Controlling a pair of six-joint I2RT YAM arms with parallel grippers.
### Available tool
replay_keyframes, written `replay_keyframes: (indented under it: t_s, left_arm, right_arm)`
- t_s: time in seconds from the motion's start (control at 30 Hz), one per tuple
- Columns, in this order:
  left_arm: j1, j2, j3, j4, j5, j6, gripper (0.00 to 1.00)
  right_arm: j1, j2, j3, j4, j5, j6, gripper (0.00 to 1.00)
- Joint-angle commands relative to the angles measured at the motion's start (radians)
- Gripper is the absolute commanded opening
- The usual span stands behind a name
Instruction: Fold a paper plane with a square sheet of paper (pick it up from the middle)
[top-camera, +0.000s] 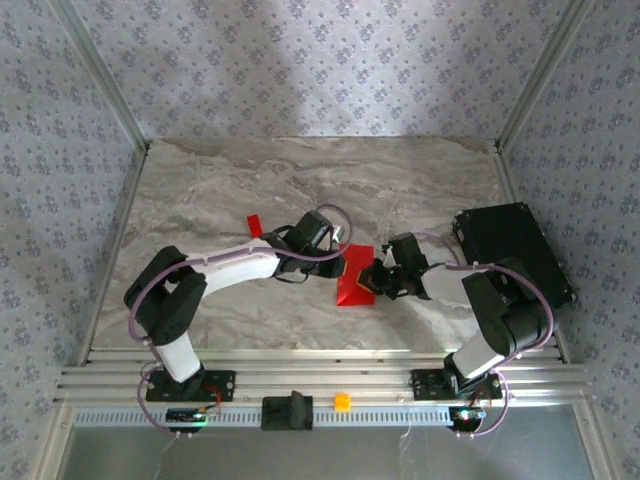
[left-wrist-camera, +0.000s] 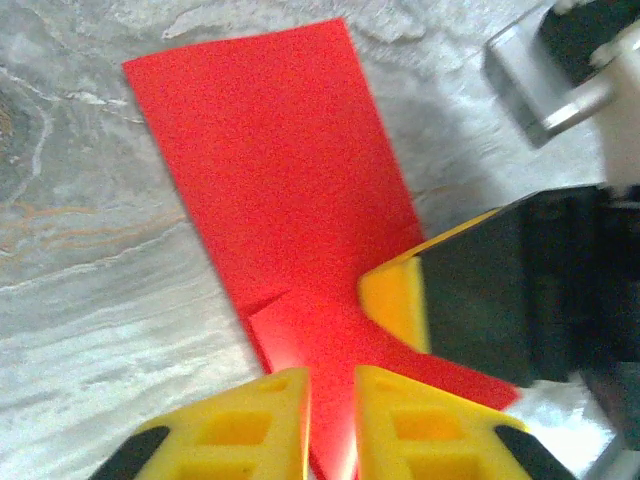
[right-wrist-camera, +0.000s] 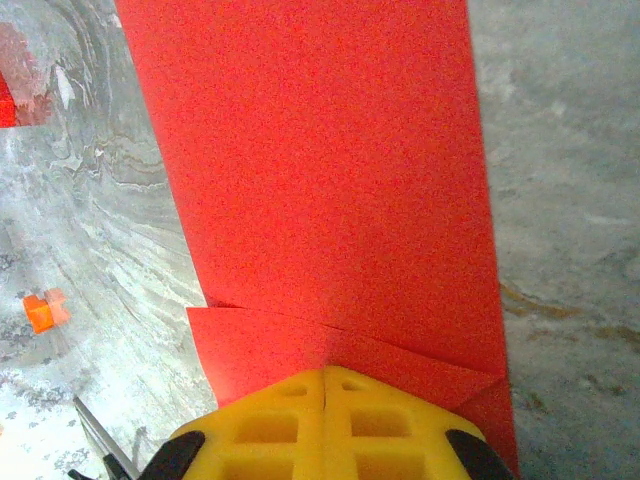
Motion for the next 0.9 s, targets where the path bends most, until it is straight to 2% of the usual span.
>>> replay_keyframes:
  t_s: [0.0,0.13,0.4,0.87]
  left_arm:
    - [-0.001,0.000,0.022,-0.014,0.156,-0.054,0.09]
    - [0.007,0.071,0.051,-0.028,0.279,-0.102,0.06]
    - [0.028,0.161,0.058,0.017,0.383,-0.158,0.04]
    - [0.026,0.221,0.044,0.011,0.413,-0.137,0.04]
  right_arm:
    - [-0.014,0.029,-0.044,-0.123,0.074,-0.019,0.01]
    - [-0.014,0.029,-0.041,-0.126,0.075,-0.019,0.01]
    - [-0.014,0.029,-0.040,-0.126,0.077,-0.016,0.01]
    - [-0.012,0.037,-0.032,-0.129,0.074,-0.017,0.01]
